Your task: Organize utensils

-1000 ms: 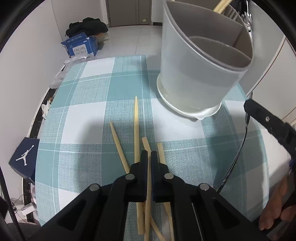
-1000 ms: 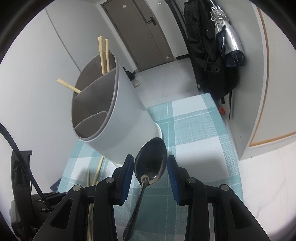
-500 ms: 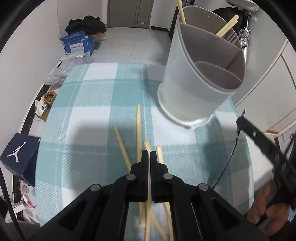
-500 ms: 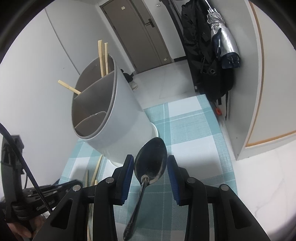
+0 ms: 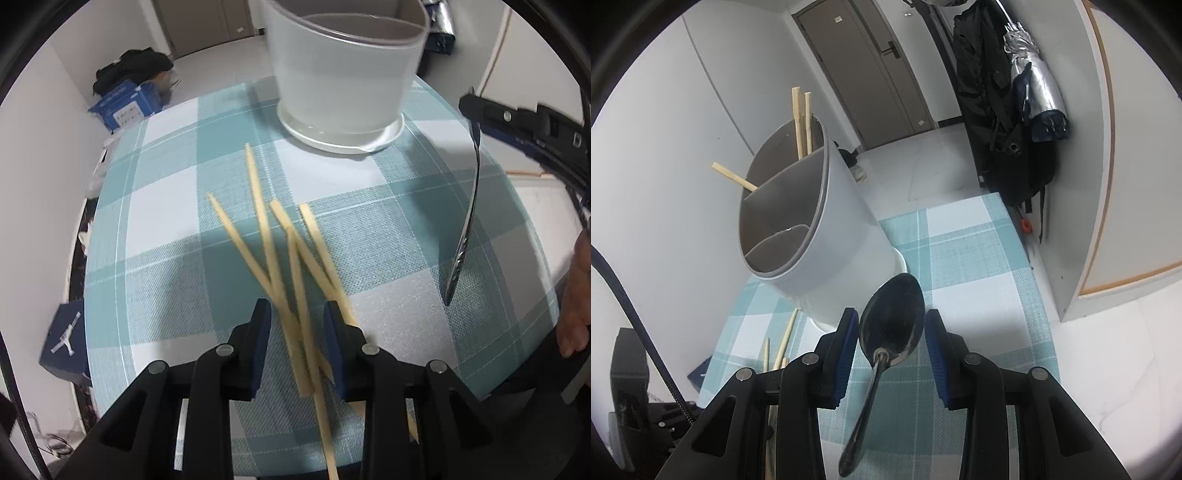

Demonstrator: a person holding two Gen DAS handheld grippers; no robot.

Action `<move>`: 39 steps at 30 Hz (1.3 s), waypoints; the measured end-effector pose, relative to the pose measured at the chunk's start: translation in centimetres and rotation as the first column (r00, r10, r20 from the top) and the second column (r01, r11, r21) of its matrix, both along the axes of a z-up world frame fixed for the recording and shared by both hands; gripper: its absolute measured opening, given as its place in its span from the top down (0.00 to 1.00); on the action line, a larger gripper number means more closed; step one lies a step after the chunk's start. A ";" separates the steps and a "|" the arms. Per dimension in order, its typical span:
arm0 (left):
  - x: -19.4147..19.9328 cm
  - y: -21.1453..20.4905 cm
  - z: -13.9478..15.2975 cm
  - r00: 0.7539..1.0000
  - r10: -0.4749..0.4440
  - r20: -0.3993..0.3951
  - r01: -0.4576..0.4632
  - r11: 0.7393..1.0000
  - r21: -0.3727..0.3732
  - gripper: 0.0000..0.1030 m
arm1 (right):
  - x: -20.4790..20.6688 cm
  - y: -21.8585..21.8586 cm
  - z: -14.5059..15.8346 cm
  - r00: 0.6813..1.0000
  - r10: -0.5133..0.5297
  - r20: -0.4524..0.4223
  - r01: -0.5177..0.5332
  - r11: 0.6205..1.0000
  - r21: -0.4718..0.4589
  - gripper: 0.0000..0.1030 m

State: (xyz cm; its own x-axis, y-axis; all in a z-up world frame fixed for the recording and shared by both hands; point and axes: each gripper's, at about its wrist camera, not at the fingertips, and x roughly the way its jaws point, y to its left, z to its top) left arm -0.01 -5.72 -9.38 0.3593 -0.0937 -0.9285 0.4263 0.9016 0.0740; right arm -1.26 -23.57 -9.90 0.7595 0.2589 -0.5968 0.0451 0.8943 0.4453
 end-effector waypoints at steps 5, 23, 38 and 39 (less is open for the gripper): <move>0.7 -0.7 -0.6 0.999 -0.039 0.031 0.036 0.995 0.089 0.75 | -0.2 -0.3 0.2 1.000 -0.012 0.002 0.012 1.000 0.005 0.65; 3.2 1.2 0.0 0.996 0.082 0.038 -0.081 0.997 -0.019 0.98 | -0.1 -0.7 0.0 1.000 -0.023 -0.010 0.024 0.999 0.032 0.70; 4.8 3.4 1.0 0.981 0.195 0.006 -0.190 0.961 -0.202 0.98 | 0.7 -0.2 -1.1 0.998 0.010 -0.063 -0.006 0.998 0.055 0.82; 5.1 3.6 0.7 0.981 0.195 -0.007 -0.193 0.962 -0.194 0.98 | 0.7 -0.1 -1.2 0.998 0.012 -0.068 -0.008 0.998 0.057 0.82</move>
